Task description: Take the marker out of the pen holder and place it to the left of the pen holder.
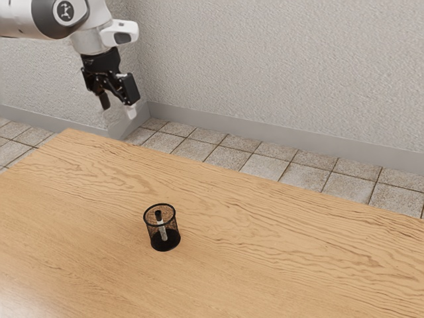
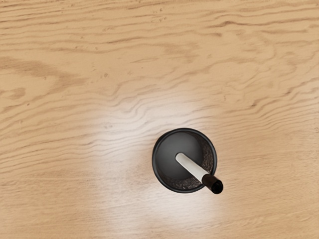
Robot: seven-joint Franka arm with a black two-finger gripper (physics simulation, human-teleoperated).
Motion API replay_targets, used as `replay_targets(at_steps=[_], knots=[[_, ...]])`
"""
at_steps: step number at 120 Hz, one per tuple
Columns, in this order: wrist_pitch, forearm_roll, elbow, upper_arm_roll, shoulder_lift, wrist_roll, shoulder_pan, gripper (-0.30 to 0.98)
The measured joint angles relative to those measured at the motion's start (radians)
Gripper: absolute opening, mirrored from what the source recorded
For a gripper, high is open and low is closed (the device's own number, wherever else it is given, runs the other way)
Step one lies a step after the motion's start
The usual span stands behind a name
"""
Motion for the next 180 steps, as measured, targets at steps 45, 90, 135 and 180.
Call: replay_targets(at_steps=[45,90,135,180], knots=[[0.128,0.09,-0.287,-0.148,-0.099,0.022,0.01,0.69],[0.433,0.208,-0.528,-0.192,0.016,0.032,-0.002,0.69],[0.564,0.248,-0.532,-0.192,0.129,0.046,0.0,0.69],[0.594,0.28,-0.537,-0.188,0.138,0.06,-0.008,0.25]])
